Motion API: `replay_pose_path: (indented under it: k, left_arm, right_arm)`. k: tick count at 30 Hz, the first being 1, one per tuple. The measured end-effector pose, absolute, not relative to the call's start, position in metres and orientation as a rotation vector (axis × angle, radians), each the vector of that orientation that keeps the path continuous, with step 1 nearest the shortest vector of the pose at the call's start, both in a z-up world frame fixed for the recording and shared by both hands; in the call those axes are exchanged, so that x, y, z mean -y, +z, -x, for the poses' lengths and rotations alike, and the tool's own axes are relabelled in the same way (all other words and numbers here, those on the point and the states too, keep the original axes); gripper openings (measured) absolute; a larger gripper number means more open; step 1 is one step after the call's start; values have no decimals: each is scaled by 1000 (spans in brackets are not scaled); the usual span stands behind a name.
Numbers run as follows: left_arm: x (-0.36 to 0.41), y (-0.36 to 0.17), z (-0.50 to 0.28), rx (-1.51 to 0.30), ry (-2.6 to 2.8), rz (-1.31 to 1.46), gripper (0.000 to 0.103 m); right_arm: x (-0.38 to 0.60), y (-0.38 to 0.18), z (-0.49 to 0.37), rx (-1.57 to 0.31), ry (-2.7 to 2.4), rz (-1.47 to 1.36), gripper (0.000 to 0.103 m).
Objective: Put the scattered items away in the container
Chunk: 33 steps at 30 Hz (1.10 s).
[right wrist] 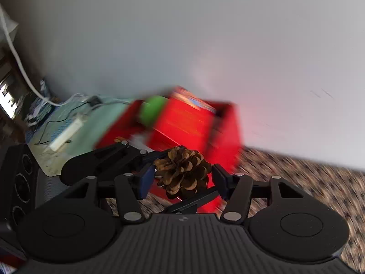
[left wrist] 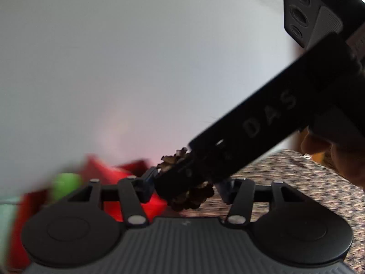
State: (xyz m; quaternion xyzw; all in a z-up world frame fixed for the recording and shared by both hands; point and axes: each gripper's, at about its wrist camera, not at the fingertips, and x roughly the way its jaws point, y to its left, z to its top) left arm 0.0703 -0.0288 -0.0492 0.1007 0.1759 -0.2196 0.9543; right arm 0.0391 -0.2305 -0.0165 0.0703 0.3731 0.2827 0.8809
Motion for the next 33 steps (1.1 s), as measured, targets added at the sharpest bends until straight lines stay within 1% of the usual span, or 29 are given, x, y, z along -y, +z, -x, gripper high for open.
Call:
replay_pose_path:
  k: [6,10,12,13,17,21,23,24,27,29,30,31,33]
  left_arm:
    - [-57,-36,-91,-378,-297,-175,58]
    - [-103,-44,-125,-440,-241,-115,59]
    - [-121,-51,-145,-480,-226,-73,60]
    - [-129,-55,-155,-501,-219,-47,63]
    - [-140,-72,-186,-567,-188,9,70]
    - [-137,-86,-205,-600,-150,21,74]
    - [-139,-91,-207,-611,-132,39,82]
    - [-141,-92,-207,-612,-124,43,84]
    - [-143,-92,-205,-611,-109,49,85]
    - [-142,-89,-202,-610,-98,47,86]
    - [-141,-88,-201,-607,-93,44,87]
    - [-139,-88,-200,-604,-89,42,90]
    - [-137,-86,-198,-597,-79,36,96]
  right_arm:
    - [136,-8,-76,-755,632,-46,59]
    - [77,-9,-103,-749,643,15,58]
    - [58,-17,-122,-777,624,16,58]
    - [50,-21,-132,-790,613,17,59]
    - [32,-40,-158,-823,561,12,59]
    - [28,-53,-168,-831,542,20,58]
    - [25,-55,-169,-825,538,28,59]
    - [25,-56,-169,-824,537,30,59]
    - [23,-55,-166,-818,534,40,60]
    - [23,-53,-165,-810,530,46,61]
    - [24,-51,-163,-803,530,45,64]
    - [25,-49,-161,-794,532,44,69]
    - [26,-45,-156,-785,533,45,72]
